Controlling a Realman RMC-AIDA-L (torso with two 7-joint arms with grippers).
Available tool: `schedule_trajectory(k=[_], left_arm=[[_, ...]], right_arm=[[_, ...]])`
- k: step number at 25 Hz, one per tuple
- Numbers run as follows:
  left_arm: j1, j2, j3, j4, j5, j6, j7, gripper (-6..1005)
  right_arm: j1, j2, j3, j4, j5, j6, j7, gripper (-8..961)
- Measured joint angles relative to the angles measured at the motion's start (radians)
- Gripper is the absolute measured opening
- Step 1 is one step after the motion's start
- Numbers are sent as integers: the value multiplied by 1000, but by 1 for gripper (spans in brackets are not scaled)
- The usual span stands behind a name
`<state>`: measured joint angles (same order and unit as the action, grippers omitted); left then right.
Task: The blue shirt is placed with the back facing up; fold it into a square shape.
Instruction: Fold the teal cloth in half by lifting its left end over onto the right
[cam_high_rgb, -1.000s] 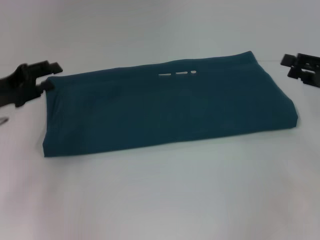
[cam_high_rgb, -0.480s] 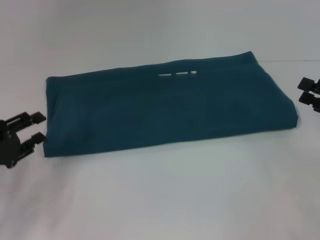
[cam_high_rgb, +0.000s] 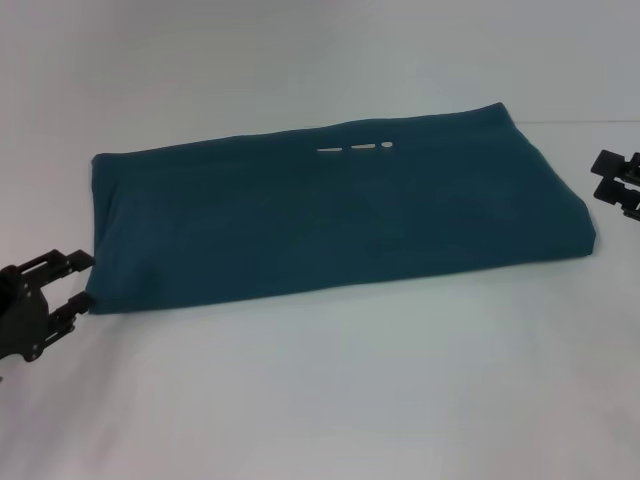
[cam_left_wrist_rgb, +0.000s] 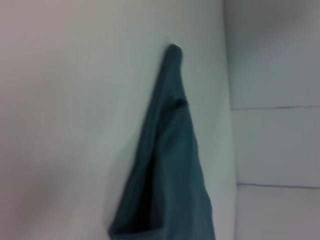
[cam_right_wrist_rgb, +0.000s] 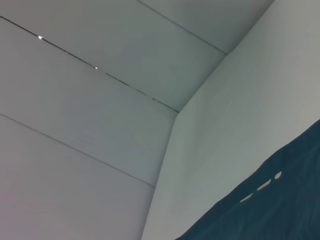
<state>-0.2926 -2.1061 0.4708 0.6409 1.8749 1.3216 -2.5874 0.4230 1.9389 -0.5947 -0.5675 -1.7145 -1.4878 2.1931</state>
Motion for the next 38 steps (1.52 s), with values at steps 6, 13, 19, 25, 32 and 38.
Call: schedule_trajectory(k=[6, 13, 19, 25, 32, 38], left_arm=[[-4, -1, 0, -28, 14, -54, -16, 594], [-11, -6, -4, -46, 8, -85, -13, 594], [-54, -13, -10, -47, 3, -95, -6, 594], [-75, -12, -1, -57, 11, -156, -5, 594], [-76, -6, 2, -99, 34, -201, -3, 593], [-70, -4, -10, -79, 34, -152, -2, 593]], right_arm=[[0, -2, 2, 0, 0, -4, -1, 628], [-2, -3, 3, 0, 1, 0, -1, 628], [-3, -2, 1, 0, 1, 0, -1, 628], [-6, -2, 0, 9, 1, 0, -1, 627], [-12, -7, 2, 14, 1, 1, -2, 627], [-14, -7, 3, 14, 1, -2, -2, 628]])
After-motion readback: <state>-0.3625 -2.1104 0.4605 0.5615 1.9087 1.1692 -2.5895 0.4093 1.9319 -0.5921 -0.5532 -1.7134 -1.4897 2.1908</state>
